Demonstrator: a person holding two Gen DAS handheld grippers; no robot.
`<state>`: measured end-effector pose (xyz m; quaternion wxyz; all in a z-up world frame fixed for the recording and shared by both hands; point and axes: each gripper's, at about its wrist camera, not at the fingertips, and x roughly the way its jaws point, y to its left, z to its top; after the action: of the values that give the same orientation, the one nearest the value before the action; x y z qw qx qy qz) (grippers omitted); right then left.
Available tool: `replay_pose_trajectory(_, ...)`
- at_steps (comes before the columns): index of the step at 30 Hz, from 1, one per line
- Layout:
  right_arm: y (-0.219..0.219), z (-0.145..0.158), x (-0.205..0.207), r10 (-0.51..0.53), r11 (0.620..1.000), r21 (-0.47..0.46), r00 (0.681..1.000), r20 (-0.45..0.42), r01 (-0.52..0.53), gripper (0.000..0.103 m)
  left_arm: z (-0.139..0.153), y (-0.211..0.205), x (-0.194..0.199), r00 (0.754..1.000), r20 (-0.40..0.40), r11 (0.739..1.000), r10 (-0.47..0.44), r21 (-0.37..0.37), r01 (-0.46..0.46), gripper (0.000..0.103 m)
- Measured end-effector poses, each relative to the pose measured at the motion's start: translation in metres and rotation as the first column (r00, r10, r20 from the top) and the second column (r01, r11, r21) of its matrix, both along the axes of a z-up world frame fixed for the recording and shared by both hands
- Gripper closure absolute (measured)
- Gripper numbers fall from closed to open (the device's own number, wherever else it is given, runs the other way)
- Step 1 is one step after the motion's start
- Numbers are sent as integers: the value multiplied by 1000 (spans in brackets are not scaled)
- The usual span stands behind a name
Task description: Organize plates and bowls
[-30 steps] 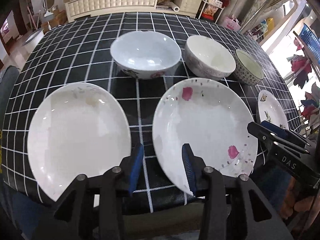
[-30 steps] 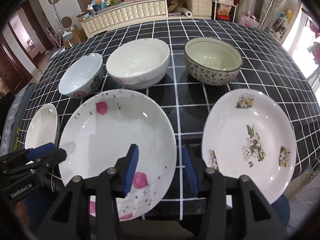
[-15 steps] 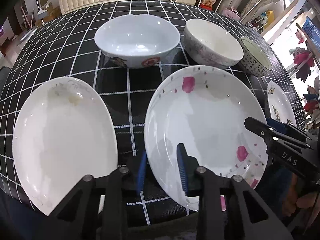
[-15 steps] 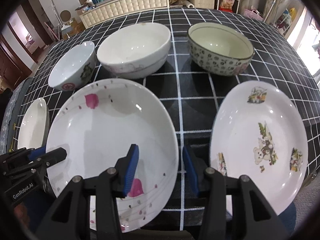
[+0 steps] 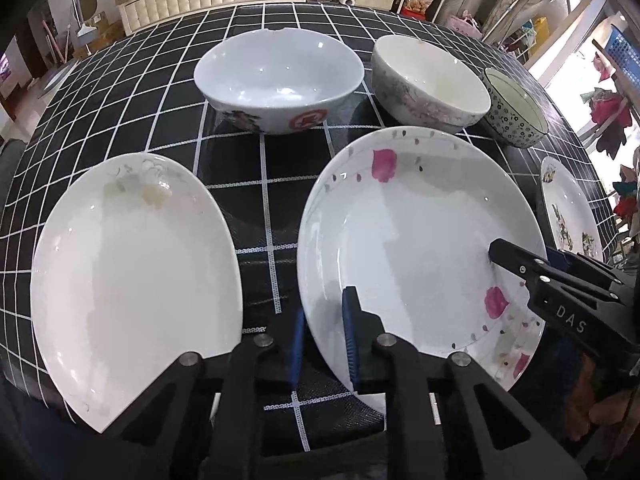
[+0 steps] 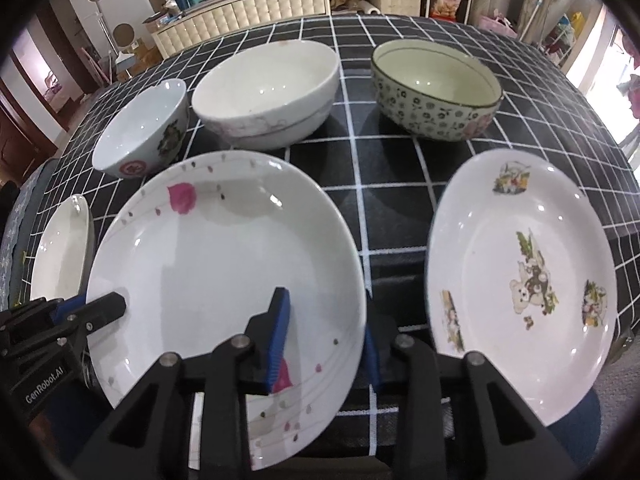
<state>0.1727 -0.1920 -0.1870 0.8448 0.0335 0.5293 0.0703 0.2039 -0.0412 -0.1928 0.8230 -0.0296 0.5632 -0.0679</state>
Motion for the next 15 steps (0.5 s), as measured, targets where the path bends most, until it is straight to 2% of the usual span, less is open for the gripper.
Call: replay_pose_trajectory(15,23,36,-12,19,1000,-6,996,82,-18,67,27,15,-19,998,54,1000,13,-19,-12,88)
